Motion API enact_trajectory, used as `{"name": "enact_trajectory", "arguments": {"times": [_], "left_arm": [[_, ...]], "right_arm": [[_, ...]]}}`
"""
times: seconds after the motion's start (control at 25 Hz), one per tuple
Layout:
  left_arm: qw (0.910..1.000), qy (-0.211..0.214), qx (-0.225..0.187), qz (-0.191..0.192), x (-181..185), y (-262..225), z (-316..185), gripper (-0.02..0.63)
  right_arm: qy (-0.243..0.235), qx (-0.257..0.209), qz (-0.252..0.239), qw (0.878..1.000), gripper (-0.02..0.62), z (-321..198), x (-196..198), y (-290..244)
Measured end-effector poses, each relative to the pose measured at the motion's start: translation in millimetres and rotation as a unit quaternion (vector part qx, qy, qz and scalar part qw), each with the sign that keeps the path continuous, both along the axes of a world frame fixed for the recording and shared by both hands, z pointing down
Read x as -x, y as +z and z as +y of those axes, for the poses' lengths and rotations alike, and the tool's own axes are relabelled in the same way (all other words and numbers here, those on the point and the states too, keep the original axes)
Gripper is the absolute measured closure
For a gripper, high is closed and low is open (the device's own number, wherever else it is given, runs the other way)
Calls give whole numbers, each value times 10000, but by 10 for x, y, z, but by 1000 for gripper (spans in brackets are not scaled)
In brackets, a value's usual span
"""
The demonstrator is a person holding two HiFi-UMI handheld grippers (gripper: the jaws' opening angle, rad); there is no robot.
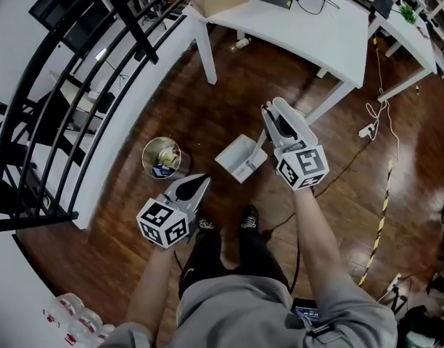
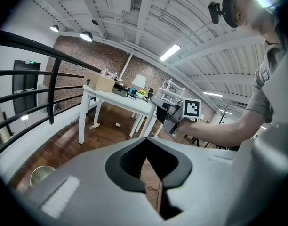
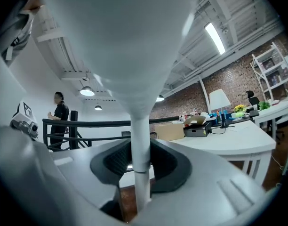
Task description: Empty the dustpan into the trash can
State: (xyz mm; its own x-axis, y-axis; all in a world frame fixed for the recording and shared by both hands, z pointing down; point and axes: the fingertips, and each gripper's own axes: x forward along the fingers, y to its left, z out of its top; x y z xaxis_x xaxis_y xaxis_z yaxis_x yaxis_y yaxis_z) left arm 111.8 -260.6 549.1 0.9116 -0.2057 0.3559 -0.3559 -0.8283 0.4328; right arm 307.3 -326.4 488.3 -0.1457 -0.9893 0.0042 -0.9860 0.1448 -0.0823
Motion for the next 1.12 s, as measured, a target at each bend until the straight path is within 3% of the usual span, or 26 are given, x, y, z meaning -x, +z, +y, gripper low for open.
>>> {"name": "enact_trajectory", "arguments": {"times": [0.28, 0.64, 0.84, 1.12], "left_arm": [[10000, -36, 63, 9, -142, 503, 18, 601], [9997, -13, 243, 82, -282, 921, 86, 601], [9993, -62, 359, 107, -350, 950, 128, 601], [9989, 28, 469, 33, -482, 915, 255, 601]], "right_arm": [[-219, -83, -118, 9997, 491, -63, -52, 645], [-656, -58, -20, 9978, 490, 168, -32, 1077], [-512, -22, -288, 9983, 482, 359, -98, 1120], [-92, 499, -721, 9961, 467, 790, -274, 1462]]}}
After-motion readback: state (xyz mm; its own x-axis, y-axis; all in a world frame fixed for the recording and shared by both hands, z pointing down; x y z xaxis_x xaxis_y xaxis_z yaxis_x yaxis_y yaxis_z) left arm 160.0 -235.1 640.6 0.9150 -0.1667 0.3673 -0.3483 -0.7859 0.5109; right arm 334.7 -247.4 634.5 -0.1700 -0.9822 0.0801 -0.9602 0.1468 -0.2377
